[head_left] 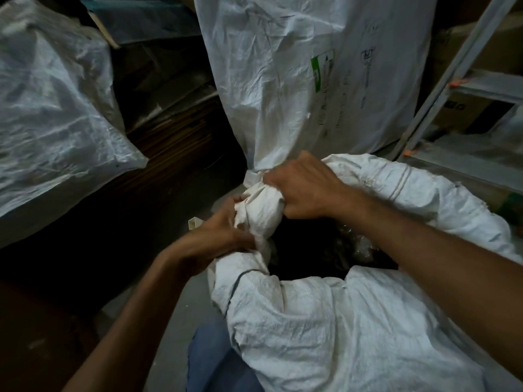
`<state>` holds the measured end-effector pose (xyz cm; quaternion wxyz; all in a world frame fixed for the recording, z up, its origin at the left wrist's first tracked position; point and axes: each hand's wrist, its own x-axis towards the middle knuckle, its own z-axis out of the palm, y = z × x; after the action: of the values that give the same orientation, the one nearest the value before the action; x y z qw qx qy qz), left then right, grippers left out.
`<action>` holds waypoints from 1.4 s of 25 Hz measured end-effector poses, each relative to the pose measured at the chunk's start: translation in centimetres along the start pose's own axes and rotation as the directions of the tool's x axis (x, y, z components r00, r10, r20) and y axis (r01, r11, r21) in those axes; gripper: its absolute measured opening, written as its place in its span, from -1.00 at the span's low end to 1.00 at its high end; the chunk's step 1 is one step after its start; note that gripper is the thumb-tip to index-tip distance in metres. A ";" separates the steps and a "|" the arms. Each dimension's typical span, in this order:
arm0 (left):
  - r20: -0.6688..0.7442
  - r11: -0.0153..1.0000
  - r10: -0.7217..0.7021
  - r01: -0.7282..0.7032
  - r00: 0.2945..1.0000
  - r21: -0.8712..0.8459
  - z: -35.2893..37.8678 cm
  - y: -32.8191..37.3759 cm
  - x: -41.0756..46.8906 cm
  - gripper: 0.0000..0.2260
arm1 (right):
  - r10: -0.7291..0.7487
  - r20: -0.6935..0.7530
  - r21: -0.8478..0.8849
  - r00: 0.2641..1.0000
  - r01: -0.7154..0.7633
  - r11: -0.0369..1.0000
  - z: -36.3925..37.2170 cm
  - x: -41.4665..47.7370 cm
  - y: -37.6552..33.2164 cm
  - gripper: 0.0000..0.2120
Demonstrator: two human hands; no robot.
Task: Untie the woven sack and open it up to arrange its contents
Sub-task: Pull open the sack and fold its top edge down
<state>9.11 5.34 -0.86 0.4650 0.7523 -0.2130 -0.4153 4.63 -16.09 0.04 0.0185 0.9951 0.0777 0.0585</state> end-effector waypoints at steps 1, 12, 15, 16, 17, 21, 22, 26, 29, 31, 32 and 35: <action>-0.079 0.971 0.060 -0.040 0.995 0.238 -0.1 0.4 0.0 -0.07 | 0.066 0.075 0.116 0.995 -0.074 0.991 -0.4 0.9 0.2 -0.81; -0.192 0.974 -0.225 0.226 0.955 -0.014 1.2 -1.4 -0.1 -0.64 | 0.280 0.201 0.432 0.939 -0.341 0.835 0.2 2.5 0.6 -0.45; -0.135 0.946 -0.273 0.241 0.952 -0.216 0.4 -2.4 -0.5 -0.75 | 0.033 -0.041 0.184 0.999 -0.025 0.983 -0.9 -0.1 -1.3 -0.09; -0.140 0.929 -0.295 0.250 0.945 -0.273 0.3 -2.6 -0.9 -0.73 | -0.040 0.007 0.088 0.999 0.039 0.995 -0.5 -0.7 -1.8 -0.04; -0.149 0.916 -0.316 0.260 0.937 -0.305 0.4 -2.7 -1.4 -0.69 | -0.063 0.045 -0.002 0.997 0.063 0.998 0.3 -1.1 -2.1 -0.04; -0.197 0.943 -0.278 0.228 0.940 -0.244 1.5 -3.0 -2.7 -0.53 | -0.028 0.110 -0.038 0.994 0.032 0.999 1.5 1.0 -2.3 -0.54; -0.258 0.977 -0.207 0.188 0.944 -0.097 1.7 -2.9 -3.0 -0.42 | 0.017 0.196 0.061 0.980 -0.029 0.998 1.2 1.8 -2.0 -0.69; -0.417 0.804 0.215 0.082 0.883 0.589 2.8 -1.1 -2.8 -0.31 | 0.114 0.613 0.186 0.782 -0.283 0.941 1.2 4.4 -1.3 -0.73; -0.370 0.675 0.105 0.207 0.923 0.708 5.5 -0.6 -2.1 -0.13 | 0.067 0.727 0.202 0.683 -0.306 0.931 1.1 5.5 -1.1 -0.48; -0.348 0.649 0.025 0.249 0.937 0.719 5.5 -1.6 -2.1 -0.06 | 0.077 0.675 0.258 0.734 -0.333 0.907 1.3 5.2 -0.2 -0.37; -0.331 0.659 -0.012 0.256 0.944 0.707 5.0 -2.1 -2.3 -0.06 | 0.110 0.620 0.258 0.777 -0.335 0.906 1.2 4.8 -0.2 -0.40; -0.238 0.893 -0.190 0.268 0.953 0.361 4.1 -2.8 -3.7 -0.13 | 0.174 0.291 0.198 0.941 -0.237 0.951 0.3 1.8 -1.9 -0.42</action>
<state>3.44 7.18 -2.66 0.2727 0.8867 -0.1537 -0.3403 6.18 -13.91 -0.15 -0.0930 0.9917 -0.0243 -0.0857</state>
